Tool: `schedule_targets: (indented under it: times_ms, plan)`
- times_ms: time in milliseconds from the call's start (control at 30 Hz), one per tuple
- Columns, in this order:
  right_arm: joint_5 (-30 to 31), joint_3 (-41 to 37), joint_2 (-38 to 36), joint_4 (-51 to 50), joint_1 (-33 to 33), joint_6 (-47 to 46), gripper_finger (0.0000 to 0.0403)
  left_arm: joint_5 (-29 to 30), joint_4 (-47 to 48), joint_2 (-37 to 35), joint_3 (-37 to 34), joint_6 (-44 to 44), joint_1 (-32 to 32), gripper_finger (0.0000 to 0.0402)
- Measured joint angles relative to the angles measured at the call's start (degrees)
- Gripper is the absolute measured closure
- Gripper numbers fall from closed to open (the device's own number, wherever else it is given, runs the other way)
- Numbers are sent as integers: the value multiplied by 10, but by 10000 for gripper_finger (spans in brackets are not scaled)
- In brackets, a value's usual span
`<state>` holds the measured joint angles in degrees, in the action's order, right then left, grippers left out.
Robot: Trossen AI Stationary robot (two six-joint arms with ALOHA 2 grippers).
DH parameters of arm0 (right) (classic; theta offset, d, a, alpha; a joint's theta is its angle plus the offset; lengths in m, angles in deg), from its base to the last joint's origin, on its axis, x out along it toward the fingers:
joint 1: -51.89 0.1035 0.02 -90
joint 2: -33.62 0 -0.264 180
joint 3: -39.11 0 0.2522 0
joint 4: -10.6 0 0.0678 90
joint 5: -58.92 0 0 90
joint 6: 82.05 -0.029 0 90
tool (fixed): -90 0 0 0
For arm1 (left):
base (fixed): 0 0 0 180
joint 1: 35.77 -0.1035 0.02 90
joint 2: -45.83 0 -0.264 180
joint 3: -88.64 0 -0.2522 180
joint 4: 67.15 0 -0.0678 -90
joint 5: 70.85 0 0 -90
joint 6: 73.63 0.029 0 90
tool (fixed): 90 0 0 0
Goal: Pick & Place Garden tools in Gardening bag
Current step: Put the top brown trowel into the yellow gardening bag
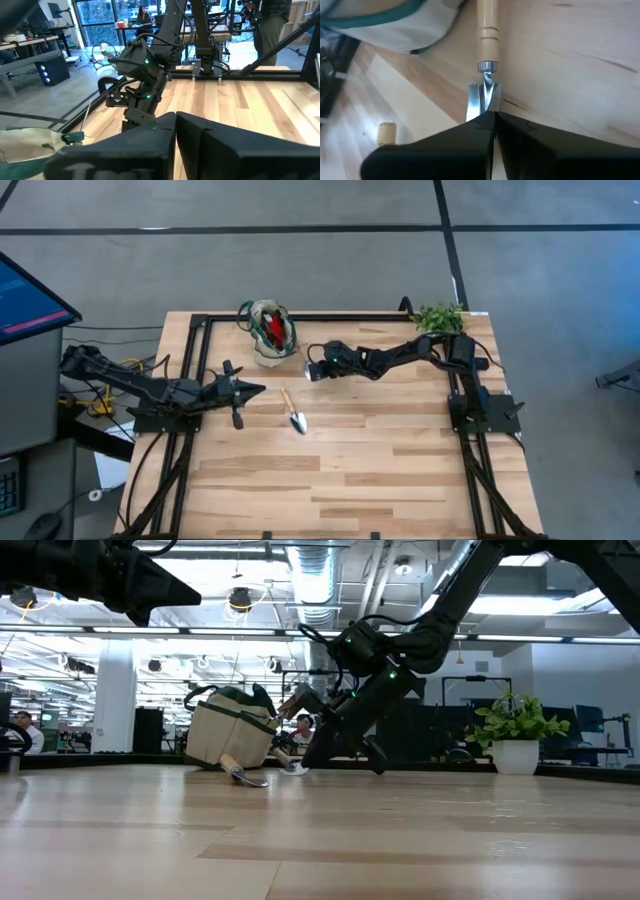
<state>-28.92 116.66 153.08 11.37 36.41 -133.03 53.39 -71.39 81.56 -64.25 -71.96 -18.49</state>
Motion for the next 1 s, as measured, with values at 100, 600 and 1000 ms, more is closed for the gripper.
schedule_targets:
  times_ms: [100,600,1000]
  plan:
    - [-9,0,-1,0,0,25,399,0,0,0,0,0,0,401]
    - [54,-3,-127,-267,-5,126,403,0,0,0,0,-2,0,401]
    - [159,-2,-283,-367,-8,156,403,74,40,-46,0,26,0,401]
